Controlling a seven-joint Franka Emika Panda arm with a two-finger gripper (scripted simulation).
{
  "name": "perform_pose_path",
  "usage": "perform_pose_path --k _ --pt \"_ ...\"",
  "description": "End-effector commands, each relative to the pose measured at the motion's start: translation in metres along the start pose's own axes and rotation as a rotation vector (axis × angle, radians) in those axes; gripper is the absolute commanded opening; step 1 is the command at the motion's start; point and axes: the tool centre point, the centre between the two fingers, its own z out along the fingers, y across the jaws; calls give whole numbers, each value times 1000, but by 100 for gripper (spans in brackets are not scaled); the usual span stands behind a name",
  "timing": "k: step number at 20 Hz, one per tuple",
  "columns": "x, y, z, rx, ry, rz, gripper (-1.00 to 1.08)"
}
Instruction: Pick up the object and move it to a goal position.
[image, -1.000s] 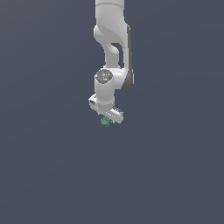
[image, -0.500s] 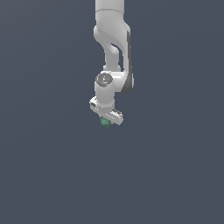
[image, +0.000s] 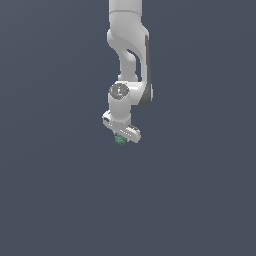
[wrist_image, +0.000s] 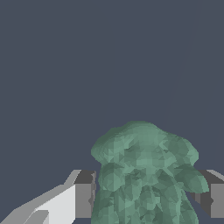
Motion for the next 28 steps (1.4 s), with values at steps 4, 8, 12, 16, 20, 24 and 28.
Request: perform_pose_path --k 4,8,12,16,20,24,28 --pt "1 -14 -9 0 0 -1 -100" --pt "2 -35 -23 0 1 -1 -100" --pt "3 -63 -42 -1 1 -1 -100" --pt "6 -97 -63 -1 1 -1 -100" --pt "9 -132 -86 -1 1 -1 -100" --pt "11 -158 -102 -1 1 -1 -100" --pt "14 -177 -113 -1 0 -1 -100"
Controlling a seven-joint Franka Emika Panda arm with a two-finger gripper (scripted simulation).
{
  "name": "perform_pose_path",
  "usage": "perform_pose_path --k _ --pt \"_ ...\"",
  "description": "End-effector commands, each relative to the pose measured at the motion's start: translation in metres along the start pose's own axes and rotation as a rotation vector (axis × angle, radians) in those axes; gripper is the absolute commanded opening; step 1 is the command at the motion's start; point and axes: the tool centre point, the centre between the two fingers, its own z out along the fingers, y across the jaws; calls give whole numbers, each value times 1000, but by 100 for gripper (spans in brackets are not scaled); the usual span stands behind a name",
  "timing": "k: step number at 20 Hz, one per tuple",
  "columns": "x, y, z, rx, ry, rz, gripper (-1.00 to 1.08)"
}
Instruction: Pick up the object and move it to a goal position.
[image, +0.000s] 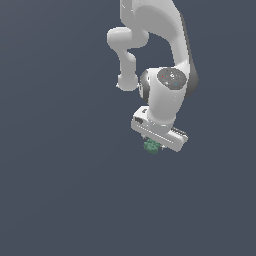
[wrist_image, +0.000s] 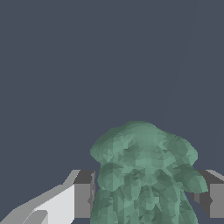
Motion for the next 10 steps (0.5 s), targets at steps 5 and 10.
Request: perform_pose_path --k 5,10 --pt "3 -20 -12 0 -1 1 -100" --pt "4 -24 -14 0 -1 1 -100"
